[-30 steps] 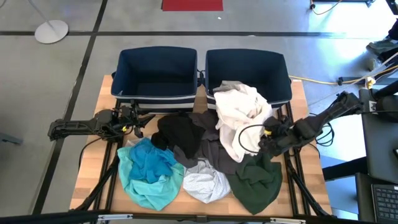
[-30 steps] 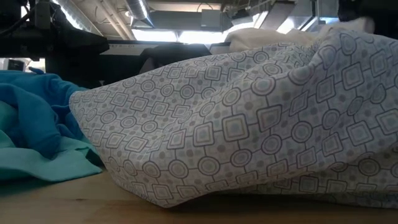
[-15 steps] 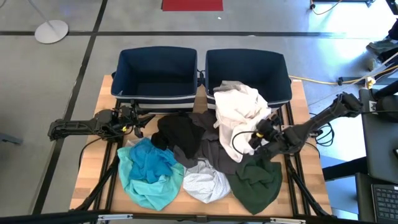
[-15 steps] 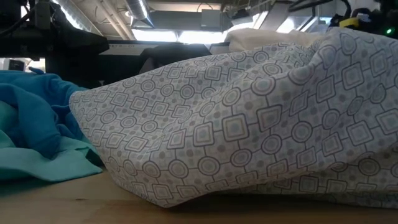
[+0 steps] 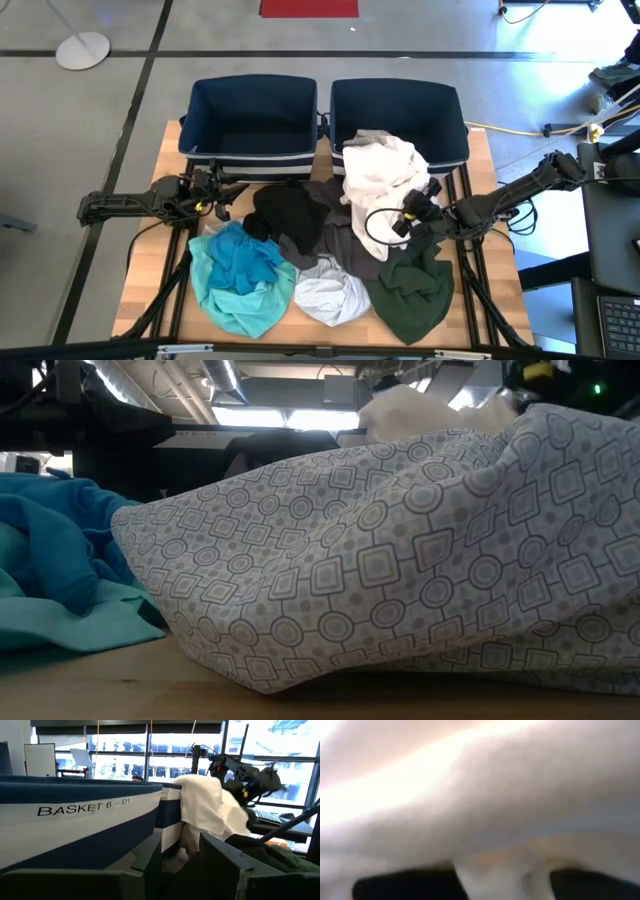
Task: Sort clothes
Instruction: Put the white shirt into the right blue laundry bin, then put the black underwear into the left blue laundry bin
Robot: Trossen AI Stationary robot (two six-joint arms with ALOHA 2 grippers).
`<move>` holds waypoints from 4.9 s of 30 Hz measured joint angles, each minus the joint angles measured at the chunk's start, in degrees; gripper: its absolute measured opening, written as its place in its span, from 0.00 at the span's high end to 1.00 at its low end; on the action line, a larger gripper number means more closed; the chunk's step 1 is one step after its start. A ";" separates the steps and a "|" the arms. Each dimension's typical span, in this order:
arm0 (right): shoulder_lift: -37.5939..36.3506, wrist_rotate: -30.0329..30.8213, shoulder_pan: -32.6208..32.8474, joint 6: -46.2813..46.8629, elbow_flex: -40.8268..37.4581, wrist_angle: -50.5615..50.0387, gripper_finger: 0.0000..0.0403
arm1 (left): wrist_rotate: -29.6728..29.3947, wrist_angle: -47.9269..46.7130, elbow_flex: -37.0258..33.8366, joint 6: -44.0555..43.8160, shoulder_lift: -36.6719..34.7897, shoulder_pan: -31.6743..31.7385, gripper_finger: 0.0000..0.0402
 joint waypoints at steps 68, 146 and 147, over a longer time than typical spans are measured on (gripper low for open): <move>22.18 -37.41 -66.29 -45.38 43.31 -4.94 0.71 | 0.00 -0.36 -0.02 -0.46 -0.02 0.02 0.69; 36.47 -31.07 -7.39 -56.45 26.81 36.39 0.24 | 9.31 -9.11 -0.04 -9.51 2.21 -4.02 0.69; 37.11 -30.10 -7.39 -57.83 26.81 37.27 0.24 | 9.31 -8.96 -0.04 -9.51 2.21 -4.02 0.69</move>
